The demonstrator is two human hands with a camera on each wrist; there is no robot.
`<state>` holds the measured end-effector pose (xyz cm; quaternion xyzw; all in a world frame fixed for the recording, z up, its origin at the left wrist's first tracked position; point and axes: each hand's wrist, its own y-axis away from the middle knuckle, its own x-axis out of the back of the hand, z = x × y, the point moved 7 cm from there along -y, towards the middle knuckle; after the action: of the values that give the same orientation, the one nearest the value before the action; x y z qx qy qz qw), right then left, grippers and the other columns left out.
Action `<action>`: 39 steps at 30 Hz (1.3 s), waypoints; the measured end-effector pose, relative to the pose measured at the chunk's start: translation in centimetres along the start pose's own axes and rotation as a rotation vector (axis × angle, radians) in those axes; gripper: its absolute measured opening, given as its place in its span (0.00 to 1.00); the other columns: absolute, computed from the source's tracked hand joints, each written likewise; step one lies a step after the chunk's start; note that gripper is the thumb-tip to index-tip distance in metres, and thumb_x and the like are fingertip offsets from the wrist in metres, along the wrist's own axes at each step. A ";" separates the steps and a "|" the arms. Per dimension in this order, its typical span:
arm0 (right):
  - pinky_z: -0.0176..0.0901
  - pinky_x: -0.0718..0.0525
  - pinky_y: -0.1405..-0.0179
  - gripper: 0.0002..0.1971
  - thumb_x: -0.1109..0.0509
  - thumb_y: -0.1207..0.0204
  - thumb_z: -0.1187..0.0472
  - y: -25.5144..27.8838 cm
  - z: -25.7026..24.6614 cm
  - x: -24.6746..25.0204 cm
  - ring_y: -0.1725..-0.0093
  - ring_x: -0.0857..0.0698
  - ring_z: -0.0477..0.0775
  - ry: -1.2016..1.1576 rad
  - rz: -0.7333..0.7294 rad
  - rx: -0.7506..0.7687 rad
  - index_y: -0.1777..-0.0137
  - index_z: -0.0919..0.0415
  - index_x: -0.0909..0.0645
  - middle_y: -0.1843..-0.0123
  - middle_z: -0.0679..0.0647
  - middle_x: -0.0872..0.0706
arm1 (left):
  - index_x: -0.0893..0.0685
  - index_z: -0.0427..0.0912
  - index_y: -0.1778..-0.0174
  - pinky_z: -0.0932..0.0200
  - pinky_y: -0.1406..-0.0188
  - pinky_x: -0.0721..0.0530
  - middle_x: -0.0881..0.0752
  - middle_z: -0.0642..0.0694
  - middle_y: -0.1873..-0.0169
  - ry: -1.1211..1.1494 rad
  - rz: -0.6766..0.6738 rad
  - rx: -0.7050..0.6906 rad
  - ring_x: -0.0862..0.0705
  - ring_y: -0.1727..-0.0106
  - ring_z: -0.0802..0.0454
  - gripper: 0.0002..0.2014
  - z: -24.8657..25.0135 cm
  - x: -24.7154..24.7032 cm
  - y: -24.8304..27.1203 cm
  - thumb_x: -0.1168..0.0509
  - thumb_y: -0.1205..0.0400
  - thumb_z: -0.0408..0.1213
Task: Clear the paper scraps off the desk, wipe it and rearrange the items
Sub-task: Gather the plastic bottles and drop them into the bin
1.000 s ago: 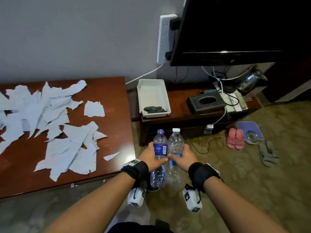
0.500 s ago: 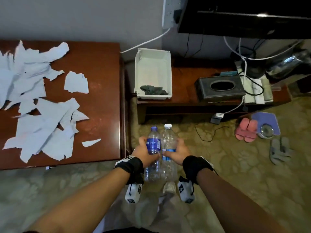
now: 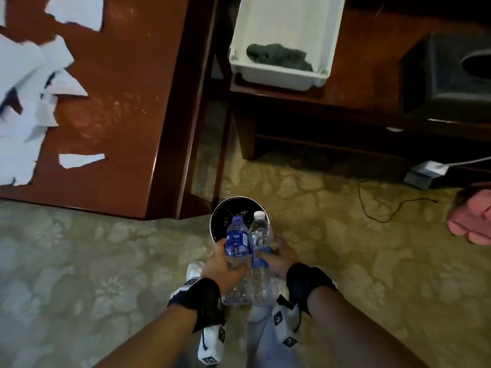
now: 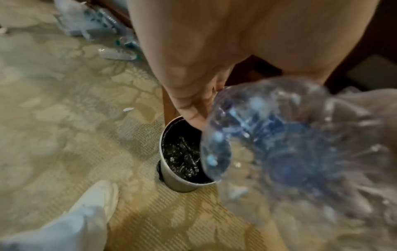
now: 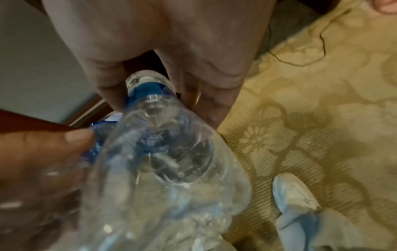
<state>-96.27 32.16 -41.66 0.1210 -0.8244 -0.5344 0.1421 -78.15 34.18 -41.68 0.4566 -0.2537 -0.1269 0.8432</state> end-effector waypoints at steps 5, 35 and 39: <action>0.29 0.20 0.64 0.32 0.25 0.22 0.57 -9.5 3.5 -3.7 0.47 0.20 0.51 -0.128 -0.125 -0.043 0.22 0.46 0.36 0.32 0.51 0.23 | 0.32 0.69 0.29 0.59 0.44 0.13 0.13 0.66 0.48 0.150 -0.023 -0.029 0.13 0.47 0.63 0.36 -5.1 -2.0 -8.0 0.23 0.28 0.42; 0.47 0.19 0.40 0.32 0.29 0.24 0.41 -28.0 3.2 -6.0 0.34 0.17 0.60 0.273 0.247 0.110 0.24 0.55 0.27 0.33 0.57 0.15 | 0.40 0.44 0.15 0.53 0.31 0.24 0.27 0.36 0.26 -0.460 0.160 -0.102 0.23 0.29 0.40 0.41 -5.1 0.1 -24.7 0.27 0.21 0.49; 0.48 0.20 0.43 0.30 0.32 0.21 0.40 -28.6 2.9 -6.4 0.35 0.18 0.62 0.284 0.305 0.142 0.25 0.56 0.28 0.32 0.61 0.17 | 0.51 0.44 0.13 0.50 0.34 0.22 0.33 0.33 0.21 -0.454 0.203 -0.105 0.24 0.28 0.38 0.38 -4.6 -0.6 -25.0 0.37 0.14 0.47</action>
<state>-90.05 25.39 -69.65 0.0789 -0.8404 -0.4247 0.3272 -75.73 23.87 -64.82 0.3439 -0.4743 -0.1538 0.7957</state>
